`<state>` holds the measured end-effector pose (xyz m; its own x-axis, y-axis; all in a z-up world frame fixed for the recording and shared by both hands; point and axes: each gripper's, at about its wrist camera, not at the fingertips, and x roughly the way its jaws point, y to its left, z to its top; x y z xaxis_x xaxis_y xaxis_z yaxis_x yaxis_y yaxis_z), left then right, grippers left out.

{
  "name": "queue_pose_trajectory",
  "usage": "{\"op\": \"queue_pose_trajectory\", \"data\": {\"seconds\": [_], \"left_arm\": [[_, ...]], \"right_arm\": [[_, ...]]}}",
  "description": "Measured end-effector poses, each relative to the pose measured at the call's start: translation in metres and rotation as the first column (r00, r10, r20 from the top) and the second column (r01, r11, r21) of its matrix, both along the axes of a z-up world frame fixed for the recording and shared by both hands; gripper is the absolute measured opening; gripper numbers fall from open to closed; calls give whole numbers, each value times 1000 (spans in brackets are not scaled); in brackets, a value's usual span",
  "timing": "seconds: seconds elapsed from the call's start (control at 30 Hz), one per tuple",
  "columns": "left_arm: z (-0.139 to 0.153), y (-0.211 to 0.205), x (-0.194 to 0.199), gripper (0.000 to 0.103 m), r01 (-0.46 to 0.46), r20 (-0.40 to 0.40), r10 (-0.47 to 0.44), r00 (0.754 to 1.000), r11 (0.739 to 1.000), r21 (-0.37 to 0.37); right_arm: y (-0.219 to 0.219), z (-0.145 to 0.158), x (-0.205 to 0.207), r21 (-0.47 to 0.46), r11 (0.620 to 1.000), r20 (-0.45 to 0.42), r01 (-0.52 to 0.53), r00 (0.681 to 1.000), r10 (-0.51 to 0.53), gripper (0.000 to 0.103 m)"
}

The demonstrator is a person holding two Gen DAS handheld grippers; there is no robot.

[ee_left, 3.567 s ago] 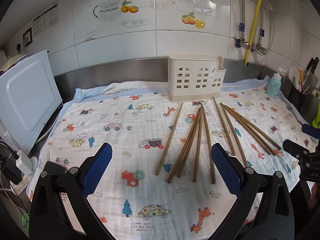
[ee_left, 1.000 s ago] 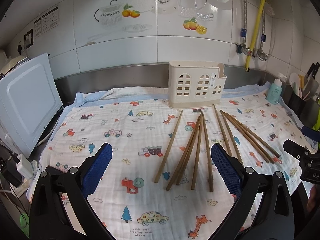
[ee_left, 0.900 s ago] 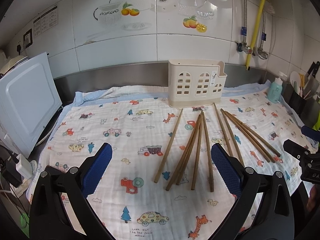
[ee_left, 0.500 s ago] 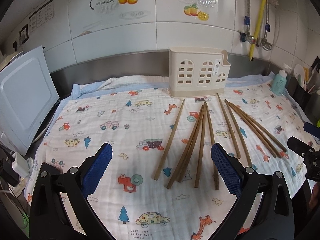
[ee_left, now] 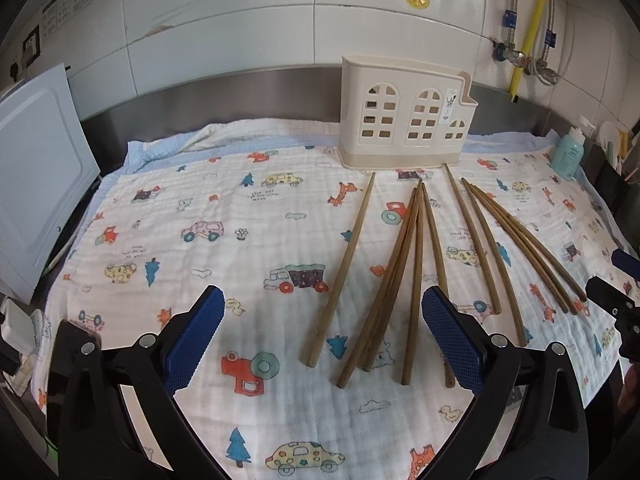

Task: Organize utensils
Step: 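Lower the left gripper onto one wooden chopstick and close while the right gripper grasps another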

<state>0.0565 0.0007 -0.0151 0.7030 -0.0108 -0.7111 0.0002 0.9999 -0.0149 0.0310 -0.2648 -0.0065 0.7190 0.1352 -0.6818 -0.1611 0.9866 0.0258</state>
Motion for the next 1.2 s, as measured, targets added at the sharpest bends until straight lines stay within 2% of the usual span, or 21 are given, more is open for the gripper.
{"op": "queue_pose_trajectory", "data": {"seconds": [0.3, 0.57, 0.67, 0.77, 0.87, 0.97, 1.03, 1.1, 1.17, 1.2], "left_arm": [[-18, 5, 17, 97, 6, -53, -7, 999, 999, -33], [-28, 9, 27, 95, 22, -69, -24, 997, 999, -27], [-29, 11, 31, 80, 37, -66, -39, 997, 999, -28], [-35, 14, 37, 70, 56, -92, -61, 994, 996, -63], [-37, 11, 38, 63, 73, -82, -76, 994, 996, -43], [-40, 10, 40, 55, 89, -92, -94, 991, 994, -55], [-43, 10, 42, 49, 93, -100, -98, 990, 994, -55], [-45, 11, 44, 41, 102, -110, -109, 988, 993, -66], [-47, 10, 45, 38, 111, -112, -118, 987, 992, -64], [-47, 10, 45, 35, 114, -111, -120, 986, 992, -62]], "right_arm": [[-12, -11, 13, 11, 1000, -32, 11, 999, -10, 96], [-19, -21, 24, 25, 1000, -56, 18, 998, -16, 96], [-21, -23, 26, 29, 999, -59, 23, 998, -21, 96], [-26, -25, 28, 31, 999, -63, 27, 998, -25, 95], [-32, -30, 31, 38, 999, -84, 31, 996, -28, 78], [-35, -35, 34, 36, 999, -102, 33, 994, -29, 75], [-37, -36, 36, 38, 999, -103, 34, 994, -30, 64], [-41, -38, 39, 46, 998, -113, 33, 993, -28, 58], [-43, -40, 42, 44, 999, -118, 32, 993, -27, 52], [-45, -41, 43, 45, 998, -120, 33, 992, -28, 44]]}}
